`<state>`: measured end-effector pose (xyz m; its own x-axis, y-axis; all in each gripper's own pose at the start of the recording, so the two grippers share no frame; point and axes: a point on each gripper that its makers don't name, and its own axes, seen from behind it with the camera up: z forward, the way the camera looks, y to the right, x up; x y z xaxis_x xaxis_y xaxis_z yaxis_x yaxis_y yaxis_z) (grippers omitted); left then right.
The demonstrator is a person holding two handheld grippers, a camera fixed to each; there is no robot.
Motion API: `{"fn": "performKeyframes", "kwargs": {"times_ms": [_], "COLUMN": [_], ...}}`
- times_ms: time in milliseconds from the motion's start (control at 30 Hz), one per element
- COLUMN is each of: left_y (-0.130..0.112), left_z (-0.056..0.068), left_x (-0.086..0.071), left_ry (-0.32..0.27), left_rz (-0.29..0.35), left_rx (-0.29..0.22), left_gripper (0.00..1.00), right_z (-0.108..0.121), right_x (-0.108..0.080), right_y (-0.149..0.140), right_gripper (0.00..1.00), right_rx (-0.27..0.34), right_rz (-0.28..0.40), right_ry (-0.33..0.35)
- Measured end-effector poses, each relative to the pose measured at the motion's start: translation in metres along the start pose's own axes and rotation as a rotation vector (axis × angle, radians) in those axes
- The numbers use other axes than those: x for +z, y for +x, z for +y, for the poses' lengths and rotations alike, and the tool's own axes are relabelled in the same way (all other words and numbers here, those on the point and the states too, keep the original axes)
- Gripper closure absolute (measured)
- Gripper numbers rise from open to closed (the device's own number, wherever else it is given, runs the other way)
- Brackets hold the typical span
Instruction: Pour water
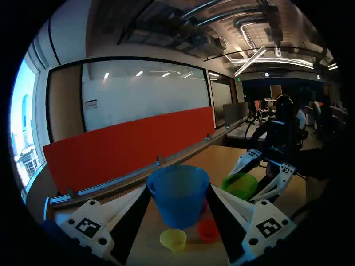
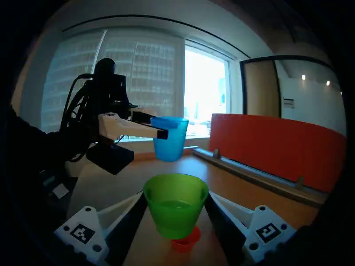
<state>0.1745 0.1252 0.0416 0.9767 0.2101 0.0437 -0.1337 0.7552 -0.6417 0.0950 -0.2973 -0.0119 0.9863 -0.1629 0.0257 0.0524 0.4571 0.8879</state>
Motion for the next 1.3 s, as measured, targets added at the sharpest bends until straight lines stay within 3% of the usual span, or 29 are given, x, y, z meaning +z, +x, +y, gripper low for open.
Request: {"fn": "performKeyframes", "kwargs": {"times_ms": [467, 633, 1300], "left_y": [-0.054, -0.073, -0.12], "left_z": [0.009, 0.014, 0.031], "left_x": [0.006, 0.006, 0.0], "left_ry": [-0.038, -0.052, -0.124], "left_rz": [-0.138, -0.196, -0.36], "left_rx": [-0.005, 0.017, 0.067], "left_gripper": [0.14, 0.13, 0.13], "right_z": [0.025, 0.035, 0.053], "right_x": [-0.024, -0.033, -0.051], "right_y": [-0.018, -0.029, -0.049], "right_gripper": [0.1, 0.1, 0.1], "right_rx": [0.018, 0.026, 0.034], "right_rz": [-0.087, -0.134, -0.249], "right_ry": [-0.028, -0.045, -0.063]}}
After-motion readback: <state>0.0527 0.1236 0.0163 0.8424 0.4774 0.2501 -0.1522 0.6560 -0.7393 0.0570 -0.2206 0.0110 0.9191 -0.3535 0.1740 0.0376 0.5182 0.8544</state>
